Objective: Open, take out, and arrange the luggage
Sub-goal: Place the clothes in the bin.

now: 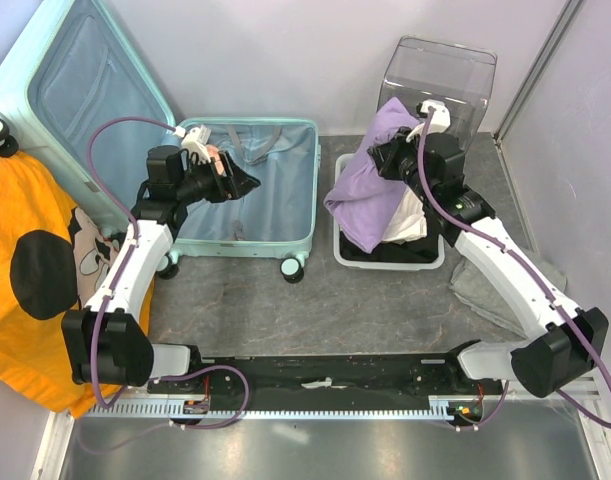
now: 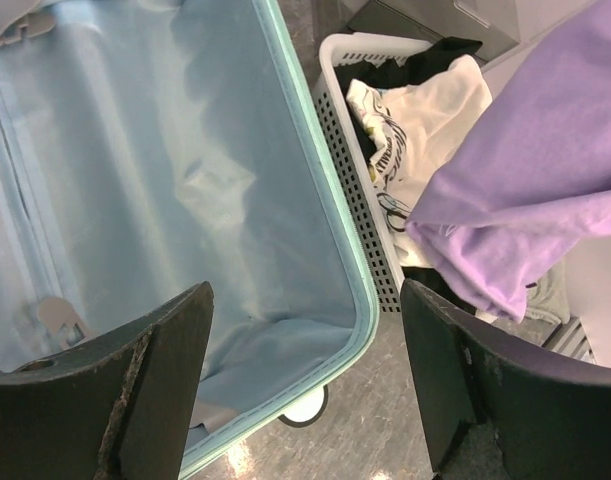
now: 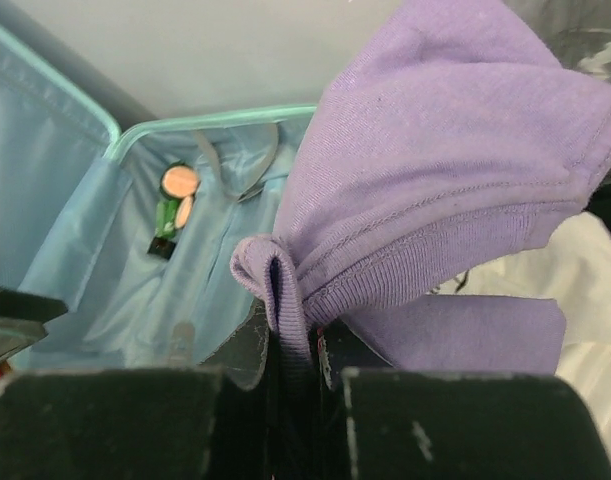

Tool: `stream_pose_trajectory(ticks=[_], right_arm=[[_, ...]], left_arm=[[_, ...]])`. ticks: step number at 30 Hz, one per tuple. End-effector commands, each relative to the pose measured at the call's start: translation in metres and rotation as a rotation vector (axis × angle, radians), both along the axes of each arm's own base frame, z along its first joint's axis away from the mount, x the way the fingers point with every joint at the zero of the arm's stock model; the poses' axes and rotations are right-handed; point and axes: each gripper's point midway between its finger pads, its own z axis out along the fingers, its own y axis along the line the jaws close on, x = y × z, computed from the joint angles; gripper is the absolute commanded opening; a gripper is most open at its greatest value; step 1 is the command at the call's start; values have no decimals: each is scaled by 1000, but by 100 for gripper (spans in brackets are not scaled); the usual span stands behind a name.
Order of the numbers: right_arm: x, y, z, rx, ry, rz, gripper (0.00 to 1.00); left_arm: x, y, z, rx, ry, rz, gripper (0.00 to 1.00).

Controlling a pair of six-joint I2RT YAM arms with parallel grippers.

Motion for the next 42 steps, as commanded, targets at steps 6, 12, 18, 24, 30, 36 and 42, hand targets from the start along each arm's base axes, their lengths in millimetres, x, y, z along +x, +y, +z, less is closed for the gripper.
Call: stream_pose_trajectory(ticks=[6, 12, 18, 24, 30, 36, 42], right_arm=[[-12, 64, 41, 155, -125, 348, 0], [8, 89, 2, 90, -59, 450, 0], [41, 95, -62, 38, 83, 403, 0], [65, 58, -90, -43, 144, 154, 3], [80, 57, -112, -92, 197, 130, 34], [72, 48, -99, -96, 191, 107, 79], [55, 19, -94, -150, 197, 8, 90]], left_arm=[[-3, -6, 21, -20, -68, -24, 82], [-5, -7, 27, -50, -75, -42, 82], [-5, -6, 29, -50, -80, -39, 82], [-4, -4, 27, -41, -79, -28, 82], [-3, -3, 25, -40, -71, -24, 82], [-2, -1, 24, -30, -71, -13, 82], [-2, -2, 21, -35, -58, -16, 82]])
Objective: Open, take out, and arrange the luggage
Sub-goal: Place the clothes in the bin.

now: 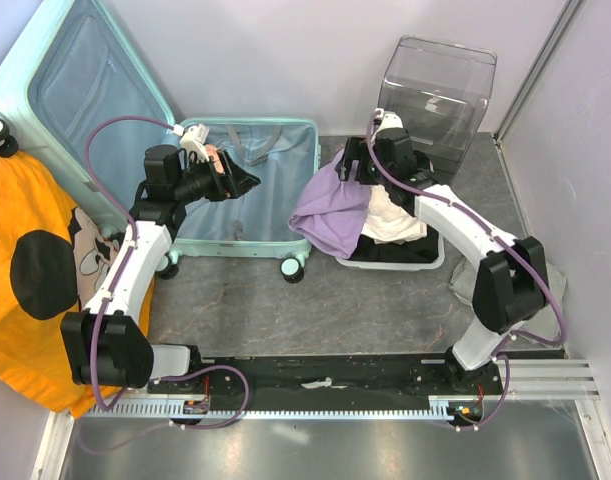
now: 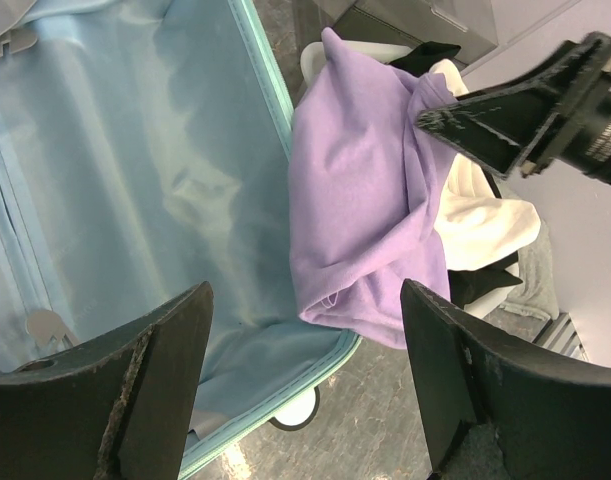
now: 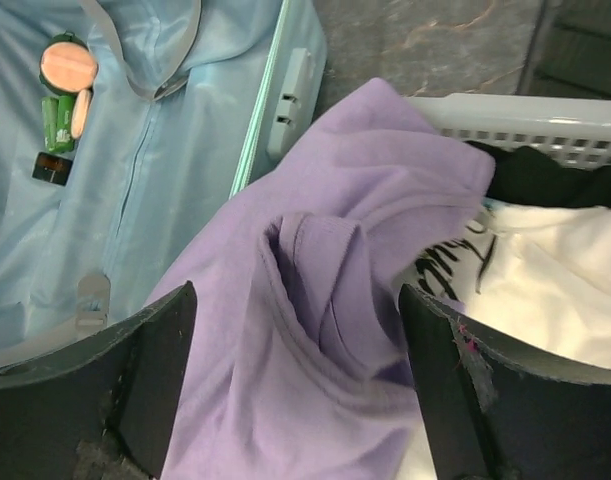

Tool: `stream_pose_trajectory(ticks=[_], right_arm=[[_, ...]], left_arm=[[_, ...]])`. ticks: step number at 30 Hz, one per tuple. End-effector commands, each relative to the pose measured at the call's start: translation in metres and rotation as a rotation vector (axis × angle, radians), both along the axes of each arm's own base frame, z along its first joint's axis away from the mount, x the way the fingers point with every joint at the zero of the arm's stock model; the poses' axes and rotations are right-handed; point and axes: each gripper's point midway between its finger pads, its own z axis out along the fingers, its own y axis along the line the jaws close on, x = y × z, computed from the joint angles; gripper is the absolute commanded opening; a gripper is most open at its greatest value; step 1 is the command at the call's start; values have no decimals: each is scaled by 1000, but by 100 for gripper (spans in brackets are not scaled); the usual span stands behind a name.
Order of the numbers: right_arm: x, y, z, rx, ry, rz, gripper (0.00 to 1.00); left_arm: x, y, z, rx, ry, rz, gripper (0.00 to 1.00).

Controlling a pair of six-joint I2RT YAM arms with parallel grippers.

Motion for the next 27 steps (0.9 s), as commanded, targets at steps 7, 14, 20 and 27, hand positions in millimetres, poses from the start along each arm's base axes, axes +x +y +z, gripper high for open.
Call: stream_pose_trajectory(ticks=[7, 14, 20, 27], right_arm=[[-27, -36, 4, -79, 7, -90, 93], [-28, -31, -15, -38, 52, -86, 88], [-25, -18, -29, 42, 88, -67, 87], [-32, -15, -47, 149, 124, -91, 85]], left_arm=[[2, 0, 6, -21, -12, 4, 82], [3, -1, 2, -27, -2, -5, 80], [3, -1, 2, -25, -2, -4, 79], [4, -1, 0, -23, 0, -2, 80]])
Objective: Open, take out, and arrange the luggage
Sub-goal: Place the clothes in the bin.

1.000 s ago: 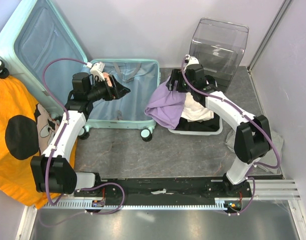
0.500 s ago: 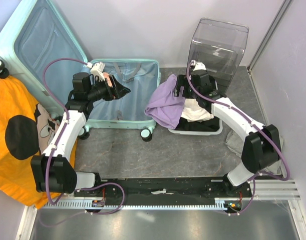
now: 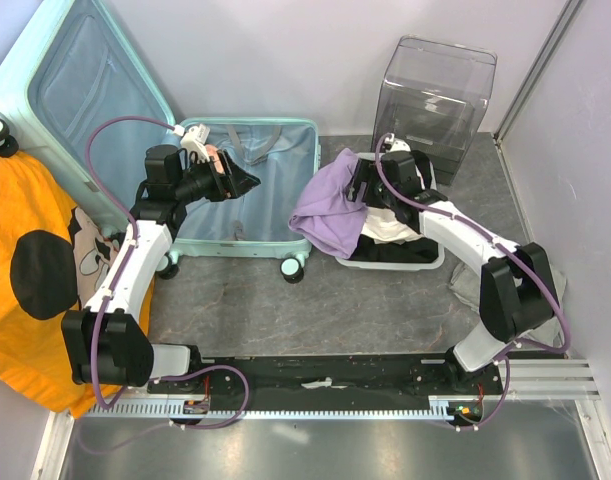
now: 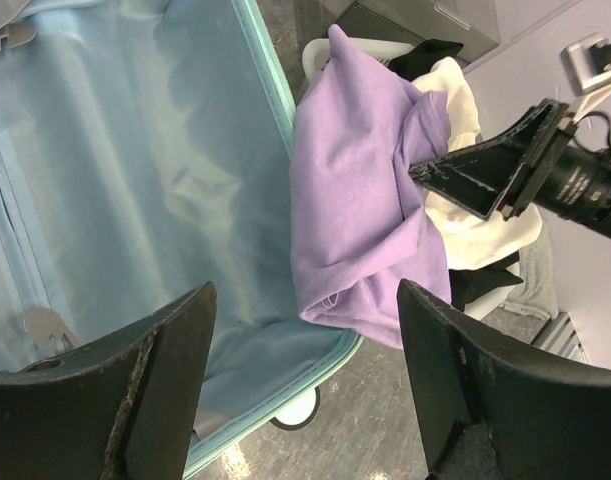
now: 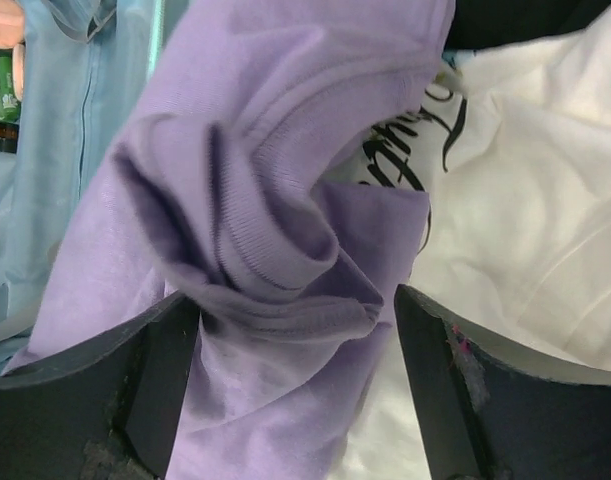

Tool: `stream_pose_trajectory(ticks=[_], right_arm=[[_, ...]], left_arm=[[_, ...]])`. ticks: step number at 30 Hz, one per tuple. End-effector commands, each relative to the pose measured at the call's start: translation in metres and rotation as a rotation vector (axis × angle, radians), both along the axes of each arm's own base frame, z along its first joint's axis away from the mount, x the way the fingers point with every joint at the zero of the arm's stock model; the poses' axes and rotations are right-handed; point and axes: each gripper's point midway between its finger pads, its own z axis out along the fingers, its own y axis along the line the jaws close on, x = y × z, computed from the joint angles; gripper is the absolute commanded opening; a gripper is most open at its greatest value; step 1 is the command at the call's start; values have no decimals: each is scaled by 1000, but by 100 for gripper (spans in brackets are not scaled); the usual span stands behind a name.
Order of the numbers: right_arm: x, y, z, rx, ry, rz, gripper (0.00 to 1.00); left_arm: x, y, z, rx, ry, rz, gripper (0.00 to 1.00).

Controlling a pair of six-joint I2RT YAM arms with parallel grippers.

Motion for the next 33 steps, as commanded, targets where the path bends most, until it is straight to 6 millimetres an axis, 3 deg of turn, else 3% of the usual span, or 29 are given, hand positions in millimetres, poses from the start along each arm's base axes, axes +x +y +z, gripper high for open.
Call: stream_pose_trajectory(ticks=[1, 3, 7, 13, 16, 21, 26, 30, 33], right_arm=[[-1, 6, -5, 106, -2, -23, 82], [-3, 5, -8, 125, 1, -36, 80], [-1, 6, -6, 158, -24, -47, 62], [-1, 6, 5, 171, -53, -47, 44], [-5, 5, 17, 178, -75, -42, 30], [-15, 2, 41, 192, -108, -36, 16], [-31, 15, 49, 208, -109, -3, 15], [-49, 23, 36, 209, -49, -1, 15], [-64, 33, 37, 206, -45, 1, 14]], left_arm=[[3, -1, 4, -22, -10, -1, 80], [3, -1, 3, -22, -7, -1, 80], [3, 0, 2, -21, -6, 2, 80], [4, 0, 1, -20, -4, 2, 80], [4, 0, 1, -20, -3, 3, 80], [4, 0, 0, -21, 1, 2, 80], [4, -2, -2, -30, 15, -2, 80], [4, -2, -1, -35, 15, -3, 80], [3, -3, -1, -41, 17, -7, 80]])
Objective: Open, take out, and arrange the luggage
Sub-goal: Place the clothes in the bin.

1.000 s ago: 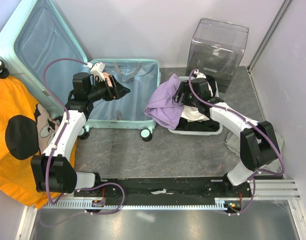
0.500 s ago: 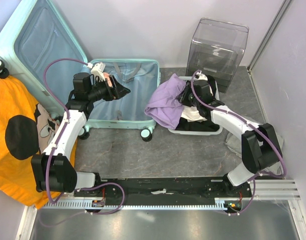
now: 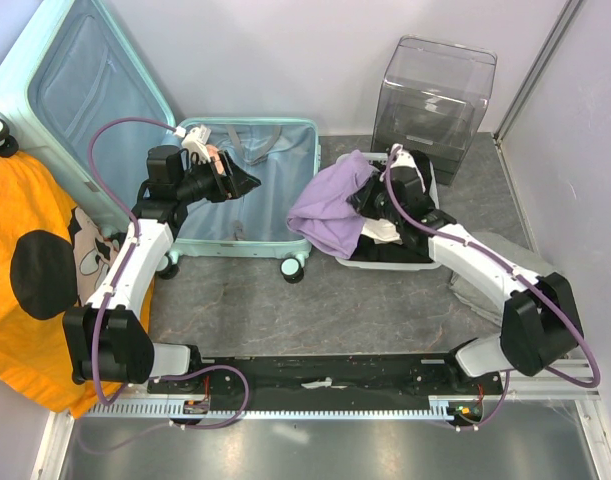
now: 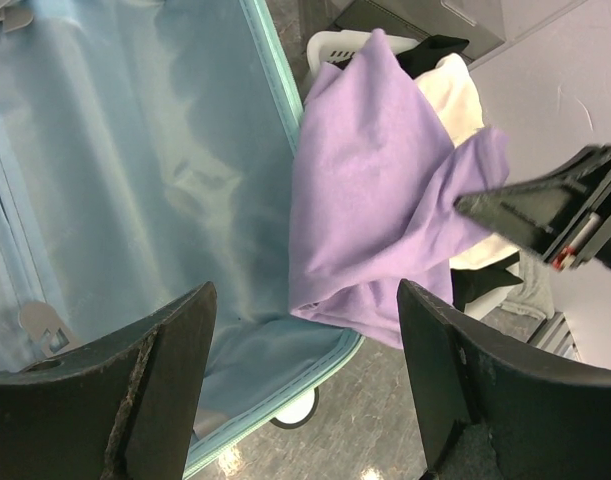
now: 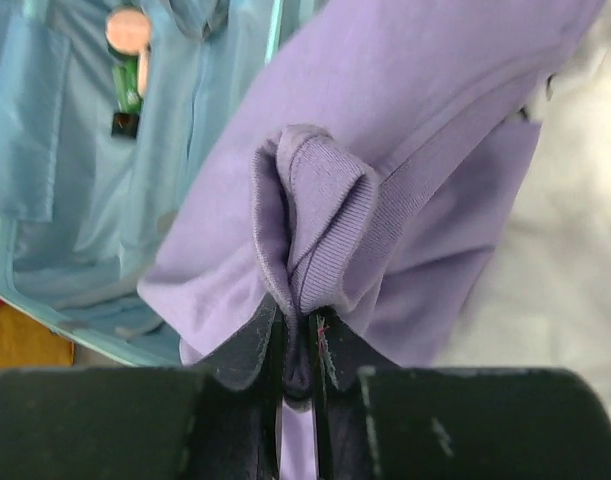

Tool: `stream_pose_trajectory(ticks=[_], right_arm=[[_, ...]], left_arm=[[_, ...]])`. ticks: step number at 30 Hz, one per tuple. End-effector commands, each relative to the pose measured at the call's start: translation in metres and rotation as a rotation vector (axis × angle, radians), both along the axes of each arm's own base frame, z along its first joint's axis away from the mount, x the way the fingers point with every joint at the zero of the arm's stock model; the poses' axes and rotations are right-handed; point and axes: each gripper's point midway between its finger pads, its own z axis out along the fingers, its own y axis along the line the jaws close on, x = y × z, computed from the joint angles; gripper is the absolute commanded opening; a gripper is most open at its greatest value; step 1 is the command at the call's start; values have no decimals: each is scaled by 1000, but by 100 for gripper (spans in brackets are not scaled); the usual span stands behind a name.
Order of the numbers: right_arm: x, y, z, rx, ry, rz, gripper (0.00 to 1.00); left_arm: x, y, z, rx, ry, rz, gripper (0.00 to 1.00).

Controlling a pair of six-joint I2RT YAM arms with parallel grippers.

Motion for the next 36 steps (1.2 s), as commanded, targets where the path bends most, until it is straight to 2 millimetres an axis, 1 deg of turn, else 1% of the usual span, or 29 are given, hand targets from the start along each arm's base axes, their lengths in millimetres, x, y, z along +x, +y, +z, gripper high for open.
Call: stream_pose_trajectory(ticks=[1, 3, 4, 6, 8, 10, 15, 23, 26, 29, 30, 31, 32, 33, 34, 35, 36], right_arm=[[-26, 13, 6, 13, 11, 1, 14], [-32, 11, 3, 0, 15, -27, 14], [-37, 13, 7, 7, 6, -26, 14], [-41, 9, 5, 2, 9, -45, 14], [-46, 8, 7, 3, 4, -45, 14], [-50, 8, 9, 4, 4, -44, 14], [-58, 12, 6, -9, 21, -26, 14], [-72, 10, 7, -23, 27, -13, 14], [-75, 6, 4, -31, 33, -21, 17], [-78, 9, -1, -29, 50, 2, 32], [-80, 12, -3, -30, 55, 21, 45], [-80, 12, -4, -37, 55, 26, 53], [-80, 12, -1, -42, 46, 32, 73], [-79, 11, 1, -48, 36, 34, 81], [-78, 6, 6, -75, 8, 35, 86], [-76, 5, 15, -80, -10, 35, 94], [-74, 2, 20, -82, -19, 29, 96]], left_arm=[[1, -3, 5, -37, -7, -13, 80], [1, -4, 6, -42, -7, -17, 80], [0, -4, 6, -44, -6, -18, 79], [0, -5, 7, -49, -7, -21, 79], [-1, -5, 9, -51, -10, -20, 80], [-1, -5, 9, -53, -12, -21, 80], [-1, -6, 10, -53, -14, -23, 79], [0, -6, 6, -56, -3, -21, 79], [0, -6, 4, -56, 3, -22, 79], [1, -6, 3, -57, 9, -22, 79], [1, -7, 3, -58, 9, -25, 79], [1, -7, 2, -59, 11, -27, 79], [1, -7, 2, -59, 10, -31, 80], [0, -8, 3, -62, 7, -38, 80], [0, -9, 1, -63, 11, -43, 80], [1, -9, 1, -64, 11, -46, 80], [1, -10, 1, -66, 11, -51, 80]])
